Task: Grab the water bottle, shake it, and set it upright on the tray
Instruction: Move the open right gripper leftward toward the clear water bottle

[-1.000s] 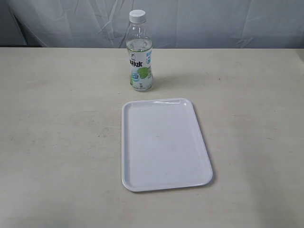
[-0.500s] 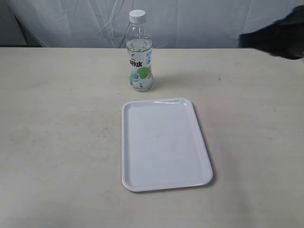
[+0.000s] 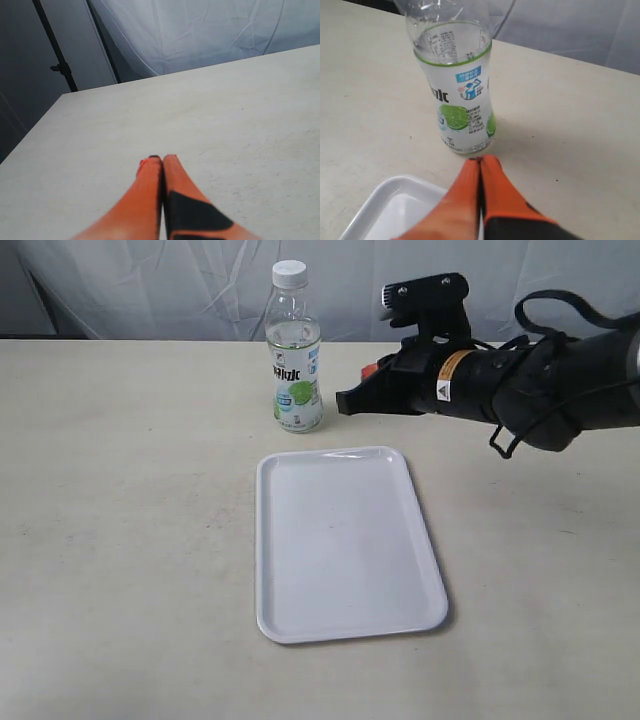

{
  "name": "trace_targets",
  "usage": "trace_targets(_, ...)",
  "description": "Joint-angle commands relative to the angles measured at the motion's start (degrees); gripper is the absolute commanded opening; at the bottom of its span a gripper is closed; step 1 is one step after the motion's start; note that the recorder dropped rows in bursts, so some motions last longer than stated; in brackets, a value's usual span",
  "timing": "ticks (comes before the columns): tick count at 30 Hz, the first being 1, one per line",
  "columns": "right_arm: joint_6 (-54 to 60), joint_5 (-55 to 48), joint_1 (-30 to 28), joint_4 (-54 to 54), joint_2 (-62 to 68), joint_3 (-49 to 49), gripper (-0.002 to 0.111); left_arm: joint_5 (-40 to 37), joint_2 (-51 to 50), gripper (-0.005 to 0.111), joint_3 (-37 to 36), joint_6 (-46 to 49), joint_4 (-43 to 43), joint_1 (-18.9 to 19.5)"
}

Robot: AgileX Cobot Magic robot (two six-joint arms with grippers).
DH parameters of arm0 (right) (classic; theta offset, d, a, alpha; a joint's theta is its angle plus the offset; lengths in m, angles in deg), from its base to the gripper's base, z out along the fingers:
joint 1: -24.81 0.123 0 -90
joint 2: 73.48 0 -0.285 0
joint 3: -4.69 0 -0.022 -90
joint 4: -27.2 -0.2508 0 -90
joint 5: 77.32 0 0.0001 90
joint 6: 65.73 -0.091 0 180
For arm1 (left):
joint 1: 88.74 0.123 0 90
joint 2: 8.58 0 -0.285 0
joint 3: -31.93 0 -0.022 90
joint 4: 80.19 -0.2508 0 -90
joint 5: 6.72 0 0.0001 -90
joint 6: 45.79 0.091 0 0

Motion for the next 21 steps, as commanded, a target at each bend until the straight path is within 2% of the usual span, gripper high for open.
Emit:
trace_targets(1, 0.1, 1.7, 0.2, 0.6, 2.3, -0.4, -0.001, 0.8, 0.2, 0.0, -0.1, -0.5, 0.2, 0.0)
trace_targets(21, -3.4, 3.9, 0.2, -3.8, 2.3, -0.6, -0.001, 0.8, 0.2, 0.0, -0.1, -0.5, 0.2, 0.0)
